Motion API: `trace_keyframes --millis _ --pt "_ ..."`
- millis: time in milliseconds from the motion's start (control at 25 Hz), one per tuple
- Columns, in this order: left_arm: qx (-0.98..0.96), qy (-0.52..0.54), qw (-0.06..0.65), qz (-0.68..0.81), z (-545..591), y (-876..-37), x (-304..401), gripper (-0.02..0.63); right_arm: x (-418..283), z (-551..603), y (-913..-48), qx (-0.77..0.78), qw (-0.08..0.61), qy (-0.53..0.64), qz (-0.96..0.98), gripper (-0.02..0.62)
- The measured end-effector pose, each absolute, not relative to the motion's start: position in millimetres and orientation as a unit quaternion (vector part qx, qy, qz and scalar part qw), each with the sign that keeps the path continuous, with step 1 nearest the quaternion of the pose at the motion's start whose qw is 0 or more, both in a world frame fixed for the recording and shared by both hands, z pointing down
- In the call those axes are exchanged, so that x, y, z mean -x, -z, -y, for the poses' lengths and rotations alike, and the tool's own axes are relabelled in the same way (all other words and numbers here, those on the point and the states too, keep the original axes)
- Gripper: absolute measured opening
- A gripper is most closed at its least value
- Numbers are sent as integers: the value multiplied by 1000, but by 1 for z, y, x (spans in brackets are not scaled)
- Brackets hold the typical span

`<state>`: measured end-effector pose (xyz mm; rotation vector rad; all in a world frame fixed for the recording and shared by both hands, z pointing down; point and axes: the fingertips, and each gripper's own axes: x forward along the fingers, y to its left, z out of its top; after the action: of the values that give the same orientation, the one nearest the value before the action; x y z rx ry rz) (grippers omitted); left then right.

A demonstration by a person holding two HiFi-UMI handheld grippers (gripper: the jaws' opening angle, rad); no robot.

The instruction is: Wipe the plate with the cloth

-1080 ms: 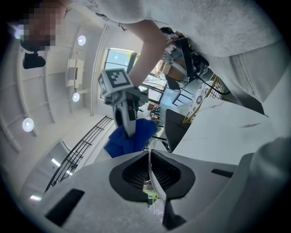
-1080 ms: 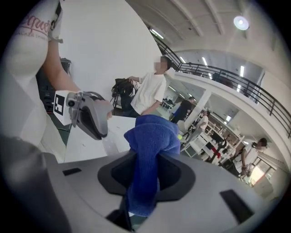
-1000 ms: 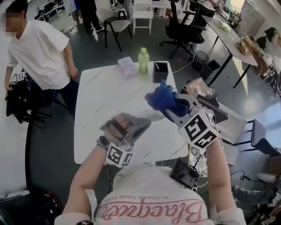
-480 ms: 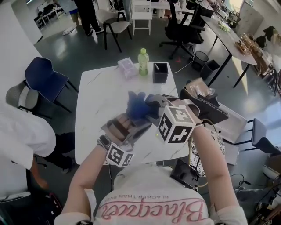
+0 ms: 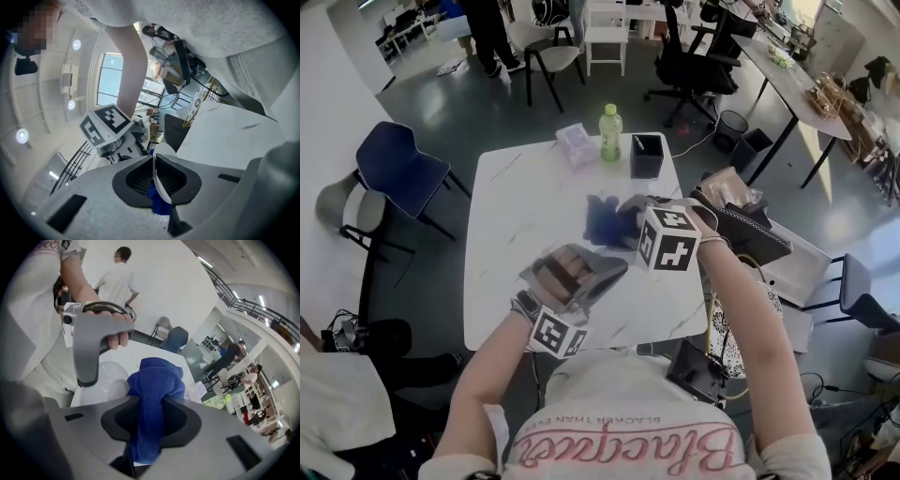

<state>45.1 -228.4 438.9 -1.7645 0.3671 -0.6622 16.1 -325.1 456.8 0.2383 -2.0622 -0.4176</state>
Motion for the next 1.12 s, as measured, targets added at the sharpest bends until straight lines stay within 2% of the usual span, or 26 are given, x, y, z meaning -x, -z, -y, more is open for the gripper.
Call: trace_keyframes --millis 440,600,920,1120 --pt "757 283 565 -168 225 -436 -34 17 -78 352 -522 -164 524 82 832 98" --pt "773 275 540 -189 230 -433 -30 17 -102 358 -527 -212 506 51 835 98" --pt "840 230 393 -294 252 -421 -12 17 -128 352 -476 -367 386 4 847 98" --pt "875 177 266 -364 268 -412 1 15 -138 334 -446 -456 293 -23 840 98"
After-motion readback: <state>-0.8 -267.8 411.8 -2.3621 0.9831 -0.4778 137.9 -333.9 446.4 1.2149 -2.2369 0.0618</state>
